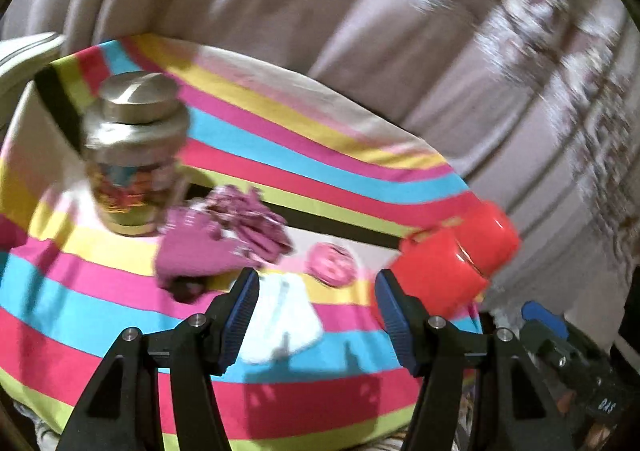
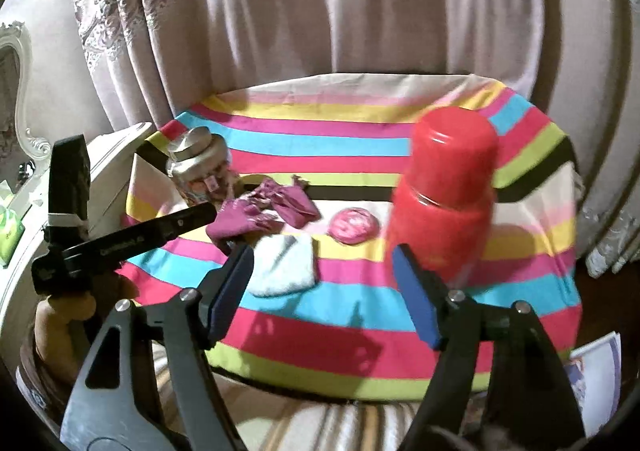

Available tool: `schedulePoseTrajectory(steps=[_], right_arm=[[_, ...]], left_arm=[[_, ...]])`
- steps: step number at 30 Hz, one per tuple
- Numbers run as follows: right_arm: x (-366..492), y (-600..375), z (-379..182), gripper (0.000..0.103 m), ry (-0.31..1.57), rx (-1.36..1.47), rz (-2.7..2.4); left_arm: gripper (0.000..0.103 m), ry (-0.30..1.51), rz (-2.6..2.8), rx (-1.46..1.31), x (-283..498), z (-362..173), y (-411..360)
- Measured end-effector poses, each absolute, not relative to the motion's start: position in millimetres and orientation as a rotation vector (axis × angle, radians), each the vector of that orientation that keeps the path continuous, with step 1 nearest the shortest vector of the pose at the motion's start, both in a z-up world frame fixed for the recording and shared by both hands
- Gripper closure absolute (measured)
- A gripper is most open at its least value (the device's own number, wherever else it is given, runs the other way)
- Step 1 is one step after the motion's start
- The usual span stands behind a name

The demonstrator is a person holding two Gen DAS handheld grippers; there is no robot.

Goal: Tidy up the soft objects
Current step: 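Move both open grippers back over the bed, then grasp the white towel with the right gripper while the left gripper grasps the pink knit glove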

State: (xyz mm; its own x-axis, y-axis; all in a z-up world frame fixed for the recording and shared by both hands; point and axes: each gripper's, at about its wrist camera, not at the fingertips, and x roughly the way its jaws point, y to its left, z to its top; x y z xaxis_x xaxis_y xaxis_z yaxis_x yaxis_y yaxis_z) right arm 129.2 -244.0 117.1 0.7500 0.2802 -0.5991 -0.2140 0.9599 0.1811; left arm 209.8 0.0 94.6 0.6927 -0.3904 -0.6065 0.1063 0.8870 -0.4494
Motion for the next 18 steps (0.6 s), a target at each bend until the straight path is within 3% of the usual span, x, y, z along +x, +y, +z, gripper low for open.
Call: schedulePoseTrajectory(steps=[9,18], right_arm=[[195,-186,96,0.023,0.739,0.086,0.303],[244,-139,24,0.023,0.871,0.021,0.316]], left_arm=[[0.042,0.780,-0.139,-0.452,249,91,45],[0.042,0.796,-0.094,-0.476,267,61,60]])
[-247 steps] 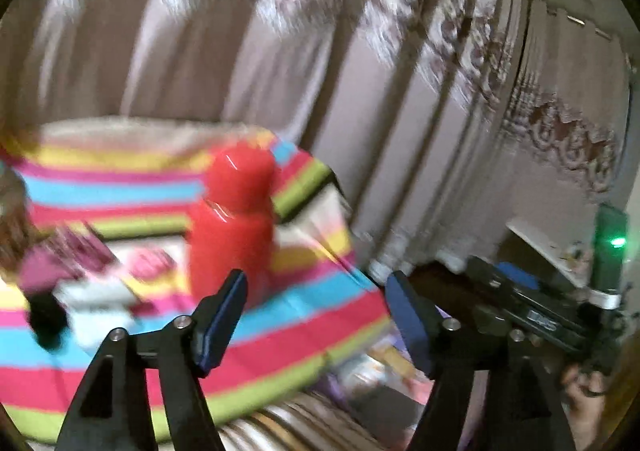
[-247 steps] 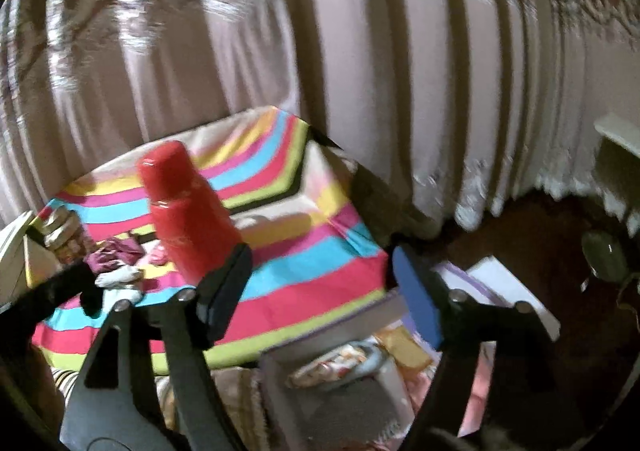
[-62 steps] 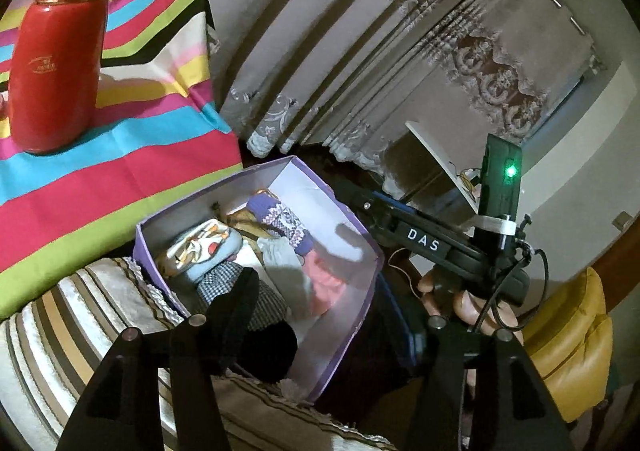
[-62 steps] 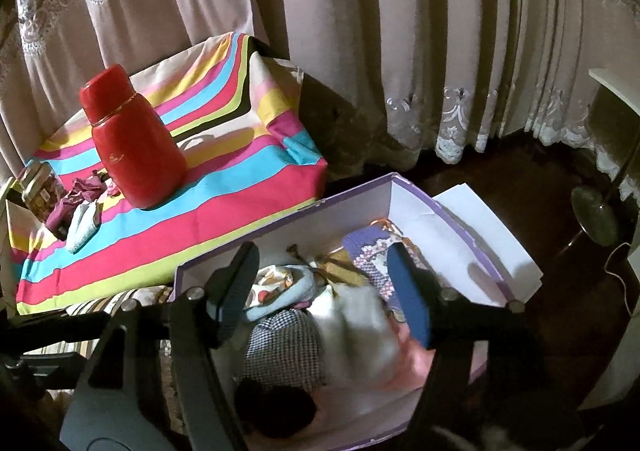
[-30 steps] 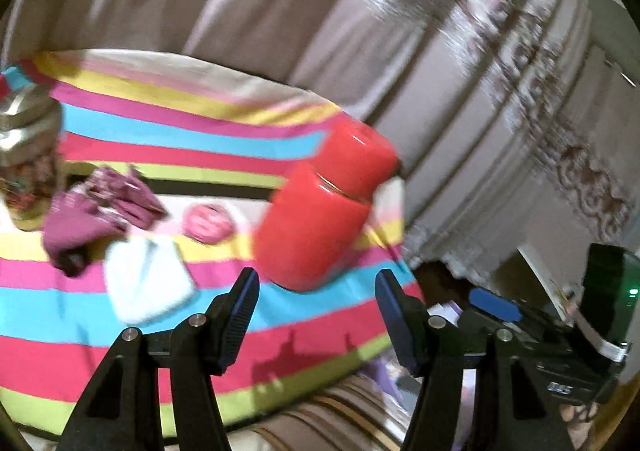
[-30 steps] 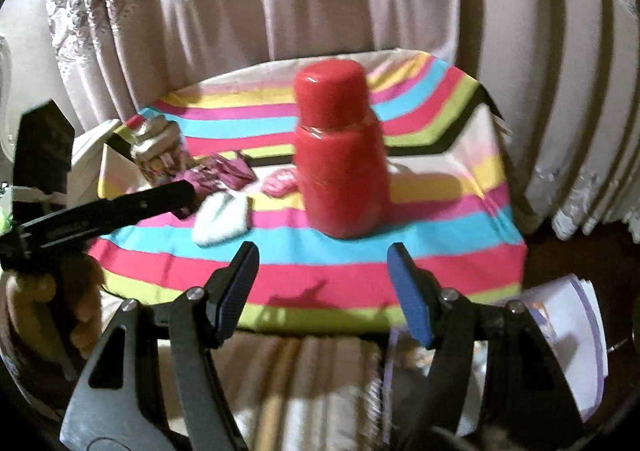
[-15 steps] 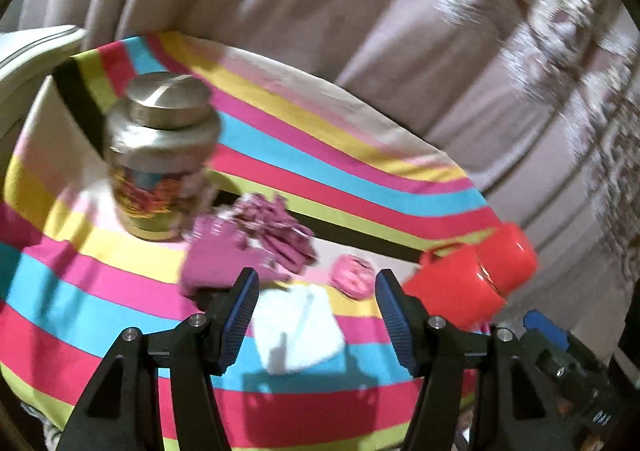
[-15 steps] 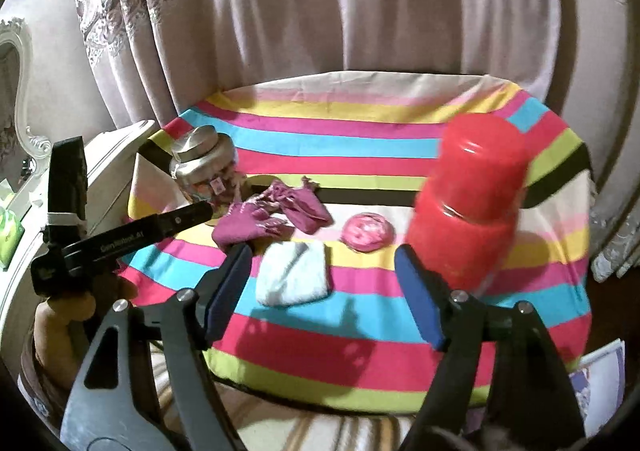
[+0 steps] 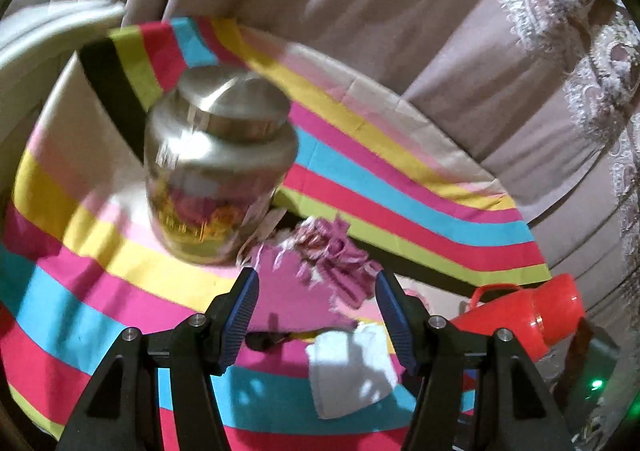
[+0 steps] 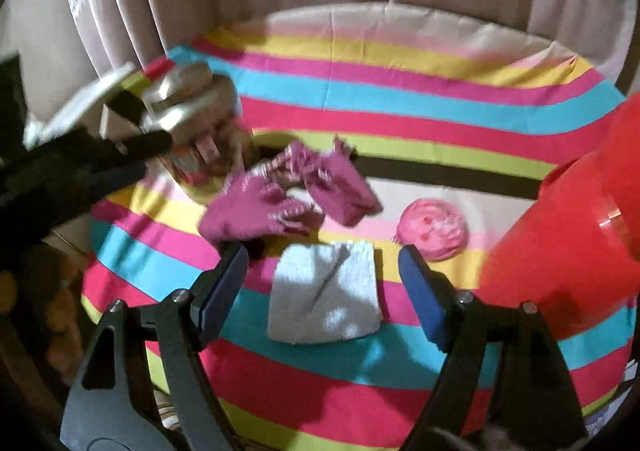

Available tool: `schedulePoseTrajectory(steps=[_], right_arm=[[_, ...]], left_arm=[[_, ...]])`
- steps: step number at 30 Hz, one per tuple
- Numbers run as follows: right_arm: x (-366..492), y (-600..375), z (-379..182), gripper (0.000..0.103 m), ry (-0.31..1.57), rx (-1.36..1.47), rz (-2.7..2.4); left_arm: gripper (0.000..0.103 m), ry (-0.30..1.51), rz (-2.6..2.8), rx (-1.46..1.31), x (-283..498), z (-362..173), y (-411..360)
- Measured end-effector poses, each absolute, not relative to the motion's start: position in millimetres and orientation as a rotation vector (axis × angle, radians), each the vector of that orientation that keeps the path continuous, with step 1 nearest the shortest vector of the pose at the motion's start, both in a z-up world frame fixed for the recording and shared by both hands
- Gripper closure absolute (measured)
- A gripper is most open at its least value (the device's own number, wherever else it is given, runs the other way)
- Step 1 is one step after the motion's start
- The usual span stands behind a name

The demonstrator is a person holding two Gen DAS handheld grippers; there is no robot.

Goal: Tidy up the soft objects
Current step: 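Grasp the white towel with the right gripper while the left gripper grasps the pink knit glove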

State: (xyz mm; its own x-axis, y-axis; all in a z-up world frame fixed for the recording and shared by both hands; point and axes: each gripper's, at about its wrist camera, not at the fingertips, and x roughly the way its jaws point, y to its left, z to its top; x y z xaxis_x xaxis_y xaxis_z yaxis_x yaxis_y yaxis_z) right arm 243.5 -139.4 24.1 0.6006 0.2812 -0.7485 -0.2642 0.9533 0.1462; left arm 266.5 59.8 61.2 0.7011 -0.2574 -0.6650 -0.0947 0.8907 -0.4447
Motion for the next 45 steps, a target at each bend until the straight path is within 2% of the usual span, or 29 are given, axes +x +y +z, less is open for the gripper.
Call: schedulePoseTrajectory(steps=[5,10,17,18,20,26,34,36,38,39,41,44,45], right_arm=[[253,-127,-23,0.023,0.941,-0.016,0.332],[260,-120,-56,0.022,0.985,-0.089,0.315],[264,-122,-74,0.009,0.990,-0.076,0.319],[265,-123,-76,0.008,0.989,-0.071,0.321],[267,-125,-79,0.003,0.976,-0.072,0.320],[267,-127,-81,0.002,0.944,-0.075,0.337],[256,-125,-73,0.020,0.926,-0.082,0.363],[254,-128,-71,0.025,0.924,-0.075,0.368],[254,-129,-70,0.033,0.920,-0.067,0.373],[254,-130,-70,0.036,0.918,-0.060,0.377],[257,-129,-69,0.052,0.917,-0.042,0.384],[256,-135,-67,0.063,0.919,-0.008,0.399],[256,-137,-66,0.064,0.917,-0.006,0.402]], left_arm=[[0.042,0.837,-0.075,-0.500,270,27,64],[0.042,0.852,-0.054,-0.409,273,9,60],[0.041,0.854,-0.097,-0.231,277,2,35],[0.039,0.856,-0.106,-0.219,277,1,32],[0.029,0.859,-0.111,-0.172,277,-2,24],[0.028,0.876,-0.077,-0.070,288,-11,13],[0.028,0.880,-0.018,0.031,304,-19,-1],[0.030,0.881,-0.029,0.033,307,-21,-4],[0.052,0.880,-0.023,0.019,309,-21,-3],[0.056,0.881,-0.022,0.008,310,-21,-2],[0.066,0.868,-0.022,-0.026,311,-19,3],[0.080,0.857,-0.028,-0.069,311,-17,10],[0.081,0.853,-0.026,-0.080,310,-16,11]])
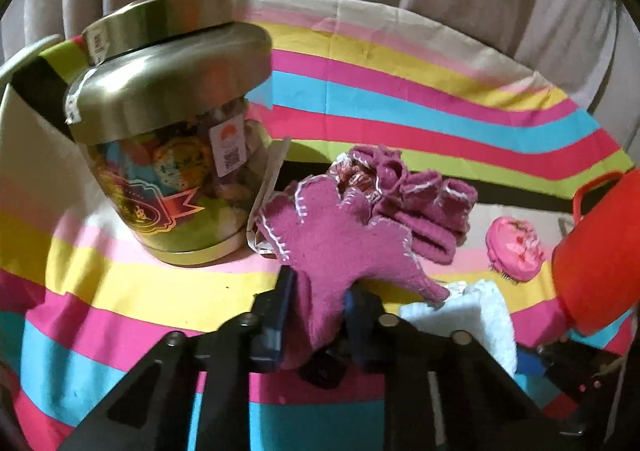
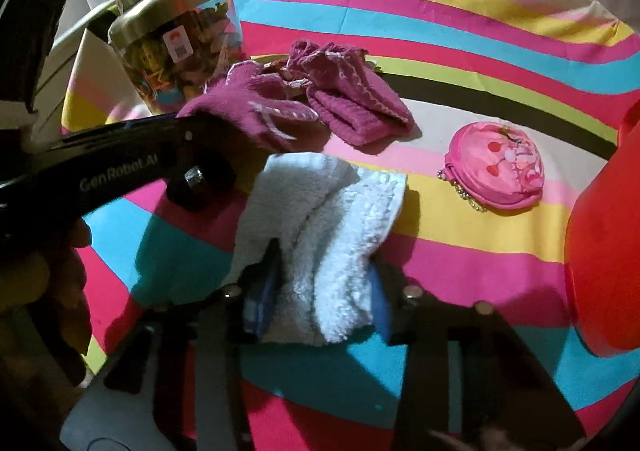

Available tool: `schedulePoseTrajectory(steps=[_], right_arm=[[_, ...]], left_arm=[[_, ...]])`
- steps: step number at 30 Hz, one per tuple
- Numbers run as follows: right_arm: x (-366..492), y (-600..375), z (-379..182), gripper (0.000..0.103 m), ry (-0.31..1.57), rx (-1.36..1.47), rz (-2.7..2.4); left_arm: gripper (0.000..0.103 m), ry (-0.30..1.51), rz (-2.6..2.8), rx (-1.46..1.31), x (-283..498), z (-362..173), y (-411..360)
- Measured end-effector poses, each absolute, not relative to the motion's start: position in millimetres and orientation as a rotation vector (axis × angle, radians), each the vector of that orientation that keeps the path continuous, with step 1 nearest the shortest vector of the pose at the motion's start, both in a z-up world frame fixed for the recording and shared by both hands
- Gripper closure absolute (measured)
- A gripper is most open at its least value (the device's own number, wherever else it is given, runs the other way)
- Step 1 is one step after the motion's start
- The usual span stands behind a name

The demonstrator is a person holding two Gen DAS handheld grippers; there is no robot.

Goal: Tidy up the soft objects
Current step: 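Grasp the white towel with the right gripper while the left gripper grasps the pink knit glove, then carry the pink glove and white towel over the box and open both grippers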

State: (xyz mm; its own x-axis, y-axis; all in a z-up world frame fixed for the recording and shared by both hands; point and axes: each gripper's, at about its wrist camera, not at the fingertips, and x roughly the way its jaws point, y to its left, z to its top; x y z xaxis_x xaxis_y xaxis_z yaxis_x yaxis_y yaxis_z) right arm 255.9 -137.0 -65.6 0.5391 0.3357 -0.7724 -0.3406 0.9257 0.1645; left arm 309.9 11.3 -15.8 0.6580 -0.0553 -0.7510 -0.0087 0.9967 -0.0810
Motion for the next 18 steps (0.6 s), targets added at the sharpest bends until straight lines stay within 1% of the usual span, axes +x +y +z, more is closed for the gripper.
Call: schedulePoseTrajectory(steps=[2,8,18], right_arm=[[256,-137,-65,0.069,0.913,0.008,0.405],[257,-144,-62,0.074,0.902,0.070,0.396],[255,-152,-50,0.077,0.833,0.104,0.362]], left_arm=[[0.083,0.824,-0.031,-0.105,306,-10,16],[0.083,0.743,-0.047,-0.228,295,9,36],[0.083,0.658,-0.070,-0.349,273,18,55]])
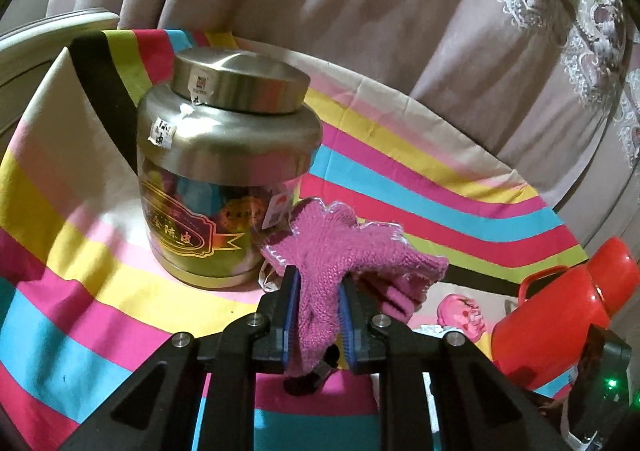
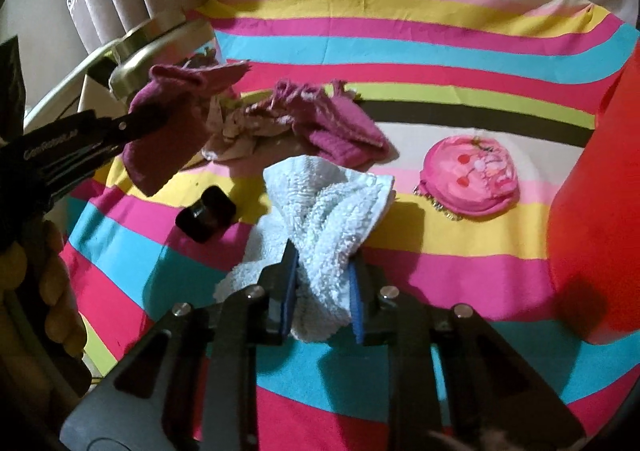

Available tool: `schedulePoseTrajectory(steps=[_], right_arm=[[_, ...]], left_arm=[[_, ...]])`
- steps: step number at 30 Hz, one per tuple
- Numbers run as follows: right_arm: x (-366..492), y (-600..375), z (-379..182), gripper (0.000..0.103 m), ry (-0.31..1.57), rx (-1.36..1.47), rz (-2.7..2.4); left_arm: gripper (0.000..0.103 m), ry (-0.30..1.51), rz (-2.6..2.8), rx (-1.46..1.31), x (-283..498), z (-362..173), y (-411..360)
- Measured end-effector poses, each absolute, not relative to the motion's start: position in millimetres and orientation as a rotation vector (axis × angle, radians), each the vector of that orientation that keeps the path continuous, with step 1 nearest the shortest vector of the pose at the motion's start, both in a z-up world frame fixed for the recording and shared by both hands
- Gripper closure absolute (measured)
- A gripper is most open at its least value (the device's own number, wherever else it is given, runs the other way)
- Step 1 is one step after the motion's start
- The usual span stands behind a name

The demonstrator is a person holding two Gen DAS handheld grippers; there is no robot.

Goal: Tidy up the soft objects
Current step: 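Carry the pink glove and white towel over the box and open both grippers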

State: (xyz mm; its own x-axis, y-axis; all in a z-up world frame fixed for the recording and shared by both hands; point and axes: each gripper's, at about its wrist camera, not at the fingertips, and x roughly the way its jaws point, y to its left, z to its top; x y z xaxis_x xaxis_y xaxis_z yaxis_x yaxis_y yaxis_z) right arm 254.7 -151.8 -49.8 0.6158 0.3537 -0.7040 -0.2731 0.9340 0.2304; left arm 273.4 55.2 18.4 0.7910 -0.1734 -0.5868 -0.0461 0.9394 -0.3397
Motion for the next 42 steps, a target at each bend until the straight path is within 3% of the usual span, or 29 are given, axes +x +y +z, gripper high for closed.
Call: schedulePoseTrajectory(steps=[23,42], right_arm=[[188,-179,0,0.078,0.757,0.116,0.360],[85,-288,17,0.078,0.760,0.221,0.197]], left_arm=[[0.084,0.651,-0.138,-0.417,217,62,37],[0.084,0.716,-0.361,-0.328,141,66,-76]])
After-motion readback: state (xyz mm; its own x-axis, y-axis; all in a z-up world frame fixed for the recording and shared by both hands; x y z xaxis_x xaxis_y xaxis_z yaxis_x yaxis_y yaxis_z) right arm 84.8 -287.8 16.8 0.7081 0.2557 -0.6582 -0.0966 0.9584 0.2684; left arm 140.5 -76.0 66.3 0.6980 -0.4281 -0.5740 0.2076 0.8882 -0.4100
